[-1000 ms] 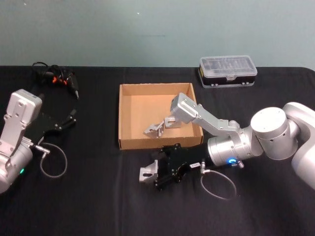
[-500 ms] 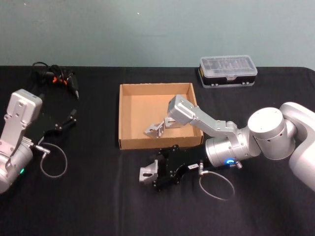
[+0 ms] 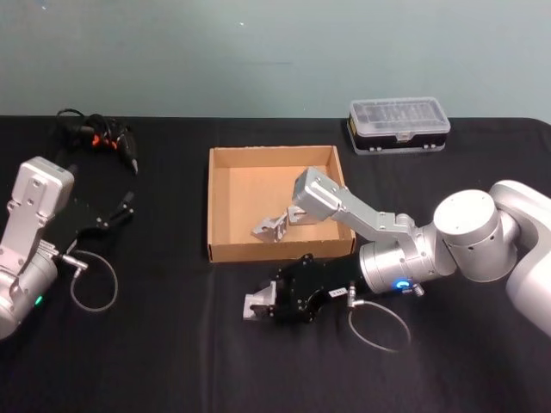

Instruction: Use one hand to pick up the angle iron from the table and place it into the box.

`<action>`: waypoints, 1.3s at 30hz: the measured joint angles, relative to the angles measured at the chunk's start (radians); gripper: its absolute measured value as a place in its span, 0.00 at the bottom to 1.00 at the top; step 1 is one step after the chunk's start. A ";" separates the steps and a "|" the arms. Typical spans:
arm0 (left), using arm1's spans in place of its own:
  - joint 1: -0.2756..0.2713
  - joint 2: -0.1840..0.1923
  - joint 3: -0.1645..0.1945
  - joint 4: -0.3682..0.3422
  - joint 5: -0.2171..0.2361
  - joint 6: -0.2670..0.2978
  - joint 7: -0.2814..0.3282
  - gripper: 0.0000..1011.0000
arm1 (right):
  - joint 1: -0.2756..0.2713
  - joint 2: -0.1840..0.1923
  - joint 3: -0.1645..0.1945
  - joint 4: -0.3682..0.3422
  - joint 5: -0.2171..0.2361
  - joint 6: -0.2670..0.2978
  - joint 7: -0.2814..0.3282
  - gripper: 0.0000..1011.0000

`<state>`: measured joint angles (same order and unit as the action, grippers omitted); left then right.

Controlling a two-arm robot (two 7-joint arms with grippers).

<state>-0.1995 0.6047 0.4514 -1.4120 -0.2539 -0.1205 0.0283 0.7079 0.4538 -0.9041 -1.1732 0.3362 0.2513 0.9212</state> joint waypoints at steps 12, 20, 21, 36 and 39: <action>0.000 0.000 0.000 0.000 0.000 0.000 0.000 1.00 | -0.006 -0.001 0.006 -0.003 -0.003 -0.008 -0.007 0.45; 0.000 0.000 0.000 0.000 0.000 0.000 0.000 1.00 | -0.033 0.045 0.049 -0.116 0.015 -0.004 -0.052 0.45; 0.000 0.000 0.000 0.000 0.000 0.000 0.000 1.00 | -0.038 0.052 0.057 -0.134 0.019 -0.002 -0.062 0.45; 0.000 0.000 0.000 0.000 0.000 0.000 0.000 1.00 | -0.142 0.046 0.268 -0.272 0.065 0.004 -0.399 0.45; 0.000 0.000 0.000 0.000 0.000 0.000 0.000 1.00 | -0.148 0.008 0.297 -0.236 0.065 -0.001 -0.457 0.45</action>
<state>-0.1996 0.6047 0.4514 -1.4120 -0.2539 -0.1205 0.0283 0.5597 0.4621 -0.6071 -1.4091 0.4010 0.2505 0.4640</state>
